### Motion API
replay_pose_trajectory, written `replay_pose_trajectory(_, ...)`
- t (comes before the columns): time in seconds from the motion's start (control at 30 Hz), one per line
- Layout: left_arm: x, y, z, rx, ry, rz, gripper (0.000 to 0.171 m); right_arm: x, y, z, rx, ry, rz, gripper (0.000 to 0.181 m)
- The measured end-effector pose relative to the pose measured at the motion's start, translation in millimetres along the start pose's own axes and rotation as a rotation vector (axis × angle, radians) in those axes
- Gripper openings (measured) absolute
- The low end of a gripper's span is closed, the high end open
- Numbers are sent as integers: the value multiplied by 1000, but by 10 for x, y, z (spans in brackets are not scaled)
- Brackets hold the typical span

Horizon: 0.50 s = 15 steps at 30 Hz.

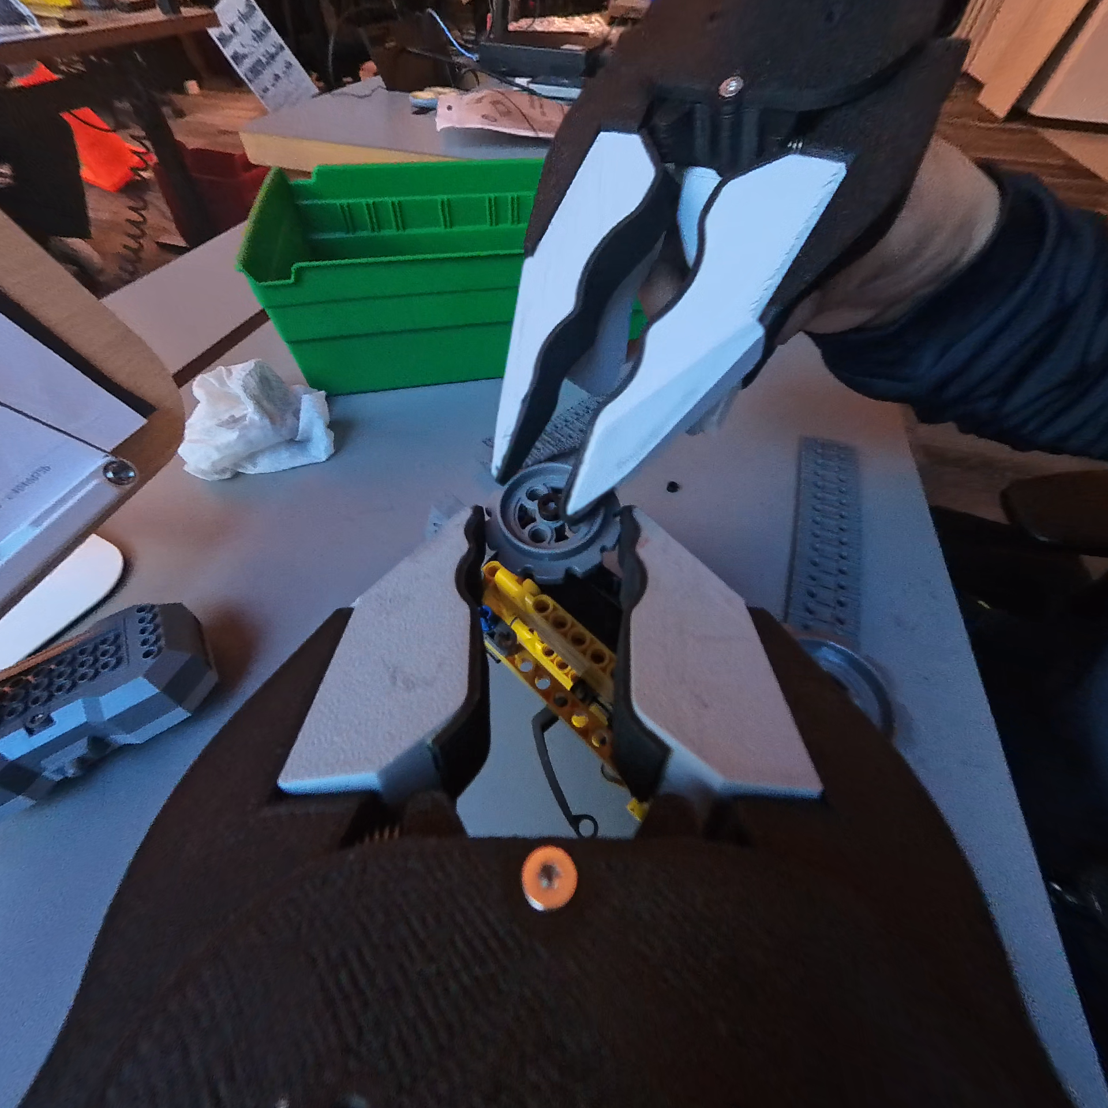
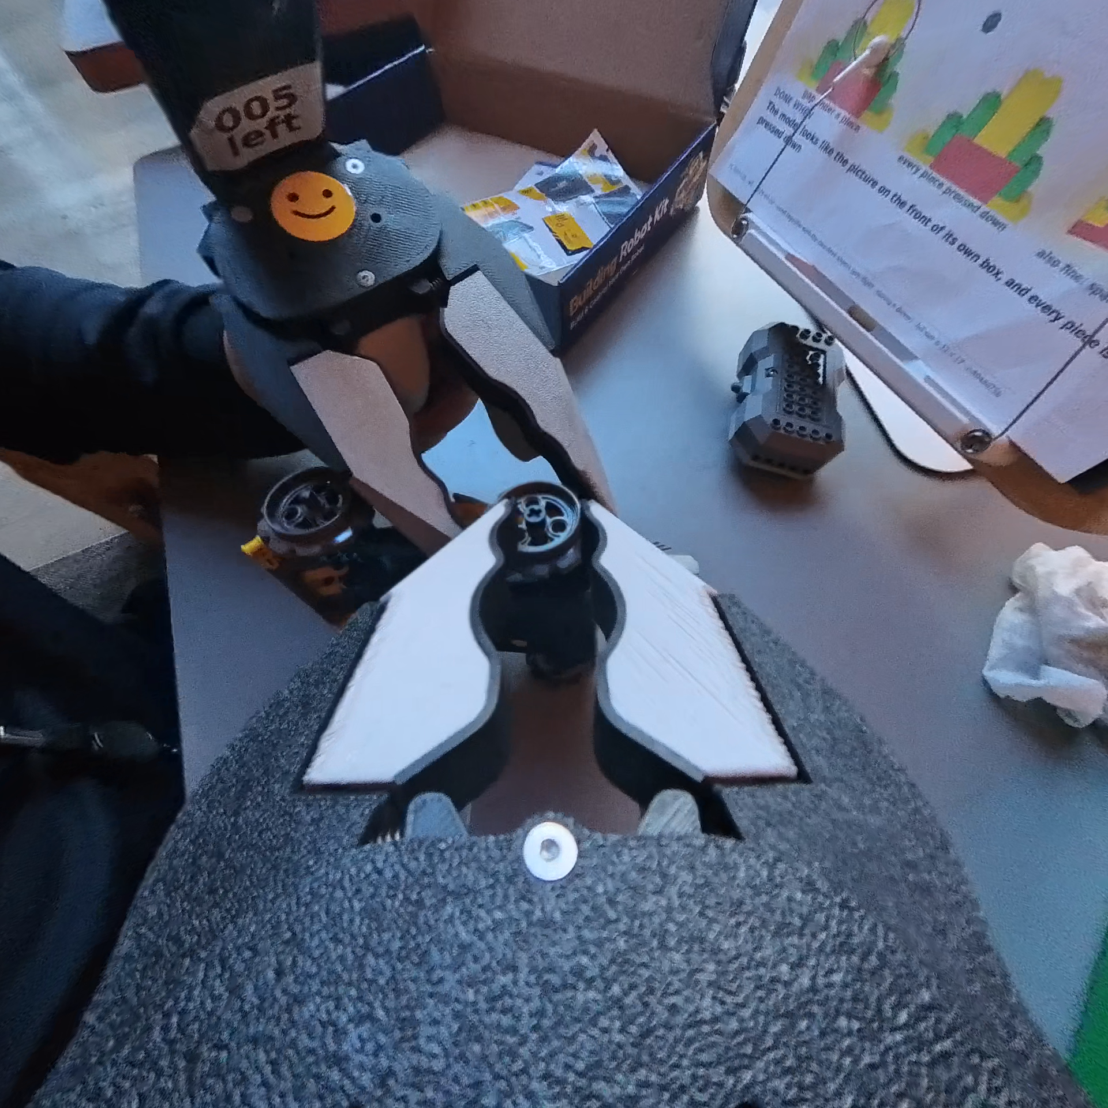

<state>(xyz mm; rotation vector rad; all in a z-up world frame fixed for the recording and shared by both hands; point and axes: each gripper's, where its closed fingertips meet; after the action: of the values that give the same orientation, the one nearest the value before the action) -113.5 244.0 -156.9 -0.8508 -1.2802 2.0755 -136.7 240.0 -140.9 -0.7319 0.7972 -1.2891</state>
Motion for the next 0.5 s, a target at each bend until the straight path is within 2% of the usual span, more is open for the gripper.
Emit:
replay_pose_trajectory(0.27,-15,-71,19,-30,-123,-114,42,13,-11,66,151,51,137,15)
replay_pose_trajectory(0.5,-55,-88,18,-44,-143,-129,42,37,-26,110,181,131,252,15)
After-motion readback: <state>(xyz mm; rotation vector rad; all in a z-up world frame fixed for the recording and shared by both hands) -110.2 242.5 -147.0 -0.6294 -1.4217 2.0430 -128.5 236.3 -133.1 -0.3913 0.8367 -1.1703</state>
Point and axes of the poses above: each gripper's, where its closed fingertips meet, z back along the fingers, y out of its underside, x = y × z across the jaws, and after that the axes turned 12 degrees about z, right-handed
